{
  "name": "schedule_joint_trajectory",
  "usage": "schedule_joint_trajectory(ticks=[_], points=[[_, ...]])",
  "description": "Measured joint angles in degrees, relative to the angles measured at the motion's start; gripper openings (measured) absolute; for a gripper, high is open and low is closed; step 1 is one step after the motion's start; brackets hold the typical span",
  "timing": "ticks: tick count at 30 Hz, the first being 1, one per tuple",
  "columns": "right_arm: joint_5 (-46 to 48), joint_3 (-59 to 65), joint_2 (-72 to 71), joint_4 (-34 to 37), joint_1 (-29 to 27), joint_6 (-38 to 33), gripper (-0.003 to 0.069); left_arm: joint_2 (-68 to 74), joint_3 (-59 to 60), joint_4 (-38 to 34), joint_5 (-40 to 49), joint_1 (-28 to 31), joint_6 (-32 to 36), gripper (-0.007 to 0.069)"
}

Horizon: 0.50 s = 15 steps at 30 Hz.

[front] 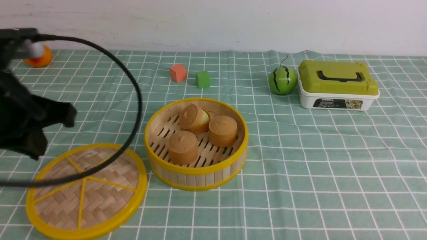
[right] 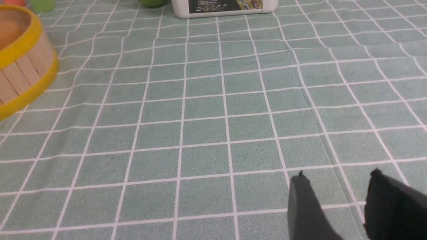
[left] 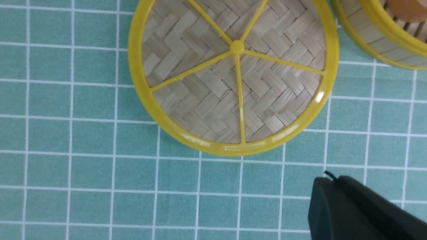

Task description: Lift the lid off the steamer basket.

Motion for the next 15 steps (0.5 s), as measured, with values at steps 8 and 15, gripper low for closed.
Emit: schedule_joint_trajectory(ticks=[8,15], points=[[0.00,0.00,0.00,0.00,0.00,0.00,0.0242,-30.67,24.30,-12.75,-19.60,0.00,0.04,-0.0013],[0.00,0.00,0.00,0.00,0.00,0.00,0.0242,-51.35,43.93,-17.97,-35.53,0.00,0.04,-0.0013]])
